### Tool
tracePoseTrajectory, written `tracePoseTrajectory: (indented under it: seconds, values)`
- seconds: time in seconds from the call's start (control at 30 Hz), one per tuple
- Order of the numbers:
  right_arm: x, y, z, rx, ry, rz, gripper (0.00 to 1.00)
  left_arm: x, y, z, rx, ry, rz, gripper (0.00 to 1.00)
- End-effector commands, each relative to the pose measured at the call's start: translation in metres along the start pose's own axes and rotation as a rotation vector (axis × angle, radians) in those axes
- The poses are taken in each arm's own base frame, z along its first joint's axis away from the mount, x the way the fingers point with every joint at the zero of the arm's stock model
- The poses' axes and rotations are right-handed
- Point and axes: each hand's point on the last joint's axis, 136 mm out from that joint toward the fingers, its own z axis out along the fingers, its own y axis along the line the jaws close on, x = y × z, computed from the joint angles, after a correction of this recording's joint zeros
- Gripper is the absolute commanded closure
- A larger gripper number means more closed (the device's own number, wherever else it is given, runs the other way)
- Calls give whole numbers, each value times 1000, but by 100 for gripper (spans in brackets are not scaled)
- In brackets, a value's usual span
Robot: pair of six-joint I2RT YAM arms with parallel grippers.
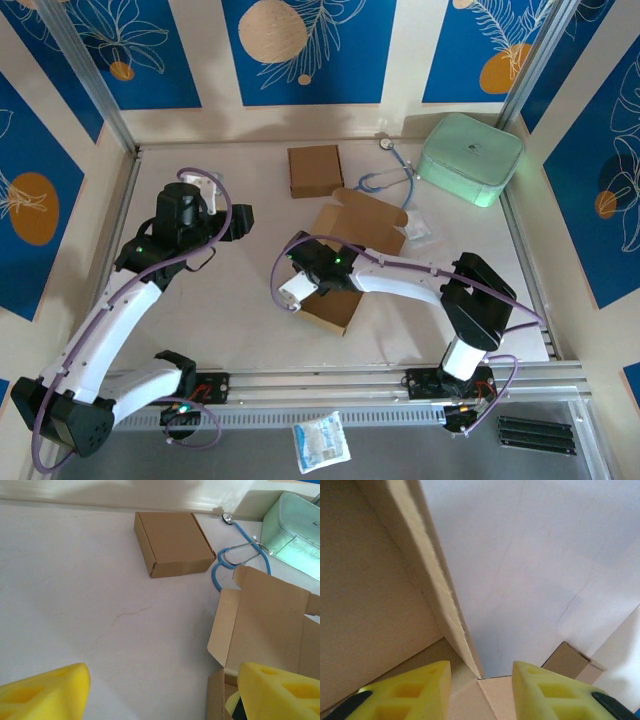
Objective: Fold the paper box
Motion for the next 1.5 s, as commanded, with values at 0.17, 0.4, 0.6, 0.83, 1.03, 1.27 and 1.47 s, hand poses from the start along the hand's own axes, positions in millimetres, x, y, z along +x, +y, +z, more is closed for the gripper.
tracePoseTrajectory:
  seconds: [0.17,0.4,0.6,0.83,1.03,1.27,1.47]
  values:
    - [15,-55,-64,166,21,268,51,3,-13,5,85,25,102,19]
    - [51,-75,-153,267,-67,1049,31,7,-43,3,255,48,194,18]
    - [105,10,-186,-28,-217,2281,18,22,-81,-4,457,96,321,18]
    - [87,99,-162,-267,-323,2807,25,73,-125,-15,657,263,520,18]
    - [54,137,-111,-527,-128,2893,24,113,-151,-19,778,384,600,18]
    - [34,117,-62,-555,34,2744,29,116,-148,-12,723,396,630,18]
    - [39,123,-27,-357,296,2645,48,110,-124,-4,545,409,606,19]
